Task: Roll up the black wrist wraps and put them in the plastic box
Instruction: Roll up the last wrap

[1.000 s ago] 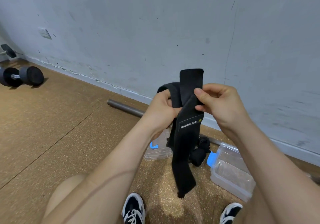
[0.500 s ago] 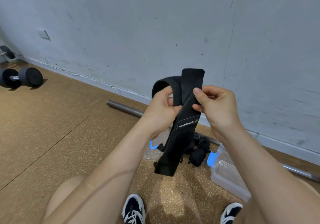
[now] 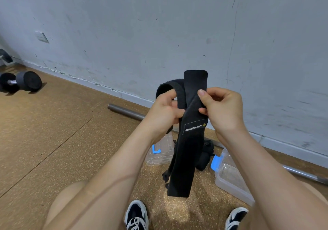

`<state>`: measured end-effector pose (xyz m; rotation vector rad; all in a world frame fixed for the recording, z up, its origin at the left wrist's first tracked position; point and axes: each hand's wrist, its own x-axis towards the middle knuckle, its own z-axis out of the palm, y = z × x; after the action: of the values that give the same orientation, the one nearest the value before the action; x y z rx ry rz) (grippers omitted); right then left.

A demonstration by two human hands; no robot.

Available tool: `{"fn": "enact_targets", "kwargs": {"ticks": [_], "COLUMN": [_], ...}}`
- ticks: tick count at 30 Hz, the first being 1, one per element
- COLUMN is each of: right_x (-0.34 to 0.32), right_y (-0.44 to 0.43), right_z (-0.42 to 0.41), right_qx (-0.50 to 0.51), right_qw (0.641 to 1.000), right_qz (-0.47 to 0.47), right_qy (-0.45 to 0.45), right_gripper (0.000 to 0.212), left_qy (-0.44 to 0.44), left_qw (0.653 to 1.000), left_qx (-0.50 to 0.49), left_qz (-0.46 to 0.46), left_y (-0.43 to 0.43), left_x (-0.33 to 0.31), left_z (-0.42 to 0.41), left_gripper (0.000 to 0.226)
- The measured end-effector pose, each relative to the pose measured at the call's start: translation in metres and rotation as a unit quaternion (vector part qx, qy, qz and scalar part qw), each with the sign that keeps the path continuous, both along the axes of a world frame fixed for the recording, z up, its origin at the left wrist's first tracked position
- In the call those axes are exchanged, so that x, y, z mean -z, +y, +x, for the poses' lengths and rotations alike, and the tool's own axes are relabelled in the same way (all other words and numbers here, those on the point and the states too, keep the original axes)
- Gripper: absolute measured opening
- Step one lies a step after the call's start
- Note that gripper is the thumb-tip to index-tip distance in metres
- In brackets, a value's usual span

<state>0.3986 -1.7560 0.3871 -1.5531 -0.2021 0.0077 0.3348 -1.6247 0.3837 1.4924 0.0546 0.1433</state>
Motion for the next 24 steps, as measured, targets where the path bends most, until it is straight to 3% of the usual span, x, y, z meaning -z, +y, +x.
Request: {"fn": "enact_targets", "kwargs": {"ticks": [4, 8, 11, 13, 15, 17, 21, 24], "right_x": [-0.001, 0.003, 0.004, 0.001, -0.004, -0.005, -0.003, 0.003], "right_y": [-0.001, 0.002, 0.001, -0.005, -0.012, -0.012, -0.005, 0.005], "right_z": [0.001, 0.0, 0.005, 0.009, 0.007, 0.004, 0.0, -0.008], "right_qx": [0.003, -0.008, 0.009, -0.047, -0.181, -0.232, -0.162, -0.125], "right_qw": [1.0, 1.0, 0.997, 0.994, 0.978, 0.965, 0.982, 0.99], "right_qz": [-0.001, -0.018, -0.065, -0.097, -0.036, 0.043, 0.072, 0.032], "right_qy": [-0.01, -0.017, -0.037, 0.015, 0.095, 0.11, 0.06, 0.049], "right_gripper": [0.015, 0.006, 0.021, 0.034, 0.032, 0.023, 0.011, 0.009], "left_qy": [0.005, -0.016, -0.037, -0.037, -0.027, -0.013, 0.001, -0.003], "left_qw": [0.997, 0.991, 0.984, 0.985, 0.988, 0.992, 0.99, 0.975], "left_qx": [-0.023, -0.134, -0.159, -0.158, -0.142, -0.121, -0.136, -0.209], "left_qz": [-0.068, 0.027, 0.071, 0.066, 0.061, 0.03, -0.047, -0.072], "left_y": [-0.004, -0.015, -0.016, -0.015, -0.014, -0.014, -0.02, -0.024], "left_x": [-0.002, 0.004, 0.003, 0.0, -0.001, -0.001, -0.006, -0.002], "left_z": [0.0, 0.001, 0.001, -0.001, -0.001, -0.001, 0.0, 0.006], "left_gripper": [0.034, 0.022, 0.03, 0.034, 0.035, 0.036, 0.012, 0.023]}}
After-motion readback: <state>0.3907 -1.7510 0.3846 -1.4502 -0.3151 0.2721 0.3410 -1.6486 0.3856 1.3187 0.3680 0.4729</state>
